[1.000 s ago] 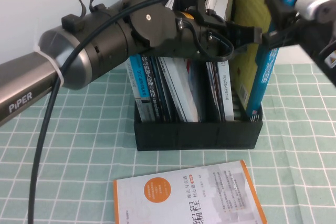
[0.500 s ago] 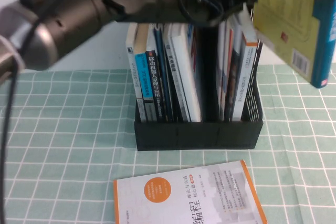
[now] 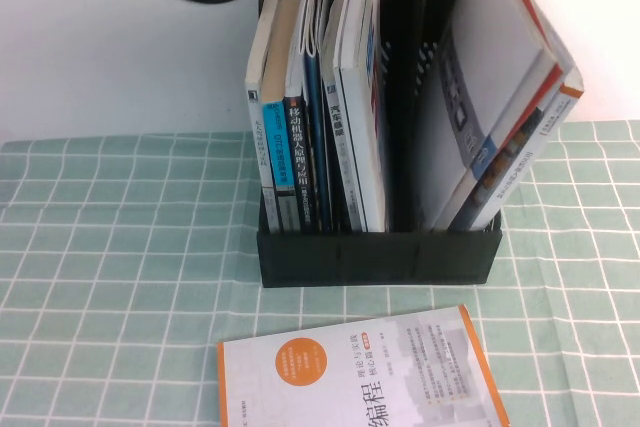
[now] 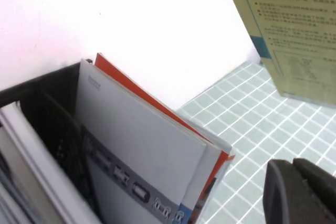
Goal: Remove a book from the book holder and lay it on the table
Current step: Pick up the right side book from the book shelf, then place the picked book on the book
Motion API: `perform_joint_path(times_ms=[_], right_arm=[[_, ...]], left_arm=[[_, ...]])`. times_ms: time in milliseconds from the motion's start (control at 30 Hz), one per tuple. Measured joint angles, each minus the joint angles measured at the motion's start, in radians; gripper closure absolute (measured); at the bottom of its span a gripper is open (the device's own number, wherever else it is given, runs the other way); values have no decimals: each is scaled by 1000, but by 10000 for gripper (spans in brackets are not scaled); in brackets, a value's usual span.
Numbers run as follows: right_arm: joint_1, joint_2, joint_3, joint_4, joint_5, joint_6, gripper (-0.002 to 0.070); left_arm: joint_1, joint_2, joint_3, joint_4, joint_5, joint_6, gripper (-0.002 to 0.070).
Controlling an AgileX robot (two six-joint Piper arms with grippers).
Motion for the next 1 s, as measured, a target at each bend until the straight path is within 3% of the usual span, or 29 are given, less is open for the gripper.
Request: perform_joint_path(times_ms=[267, 433, 800, 1000], right_arm=[[0, -56, -1, -617, -57, 433, 464], [0, -56, -1, -857, -191, 679, 461], [5, -74, -5, -1026, -397, 947, 458], [116, -42, 53, -1062, -375, 1002, 458]], left_arm=[[0, -128, 117, 157, 13, -60, 678], [0, -240, 325, 177, -51, -79, 678], [1, -510, 734, 163, -232, -171, 678], [1, -610, 984, 104, -554, -296, 678]])
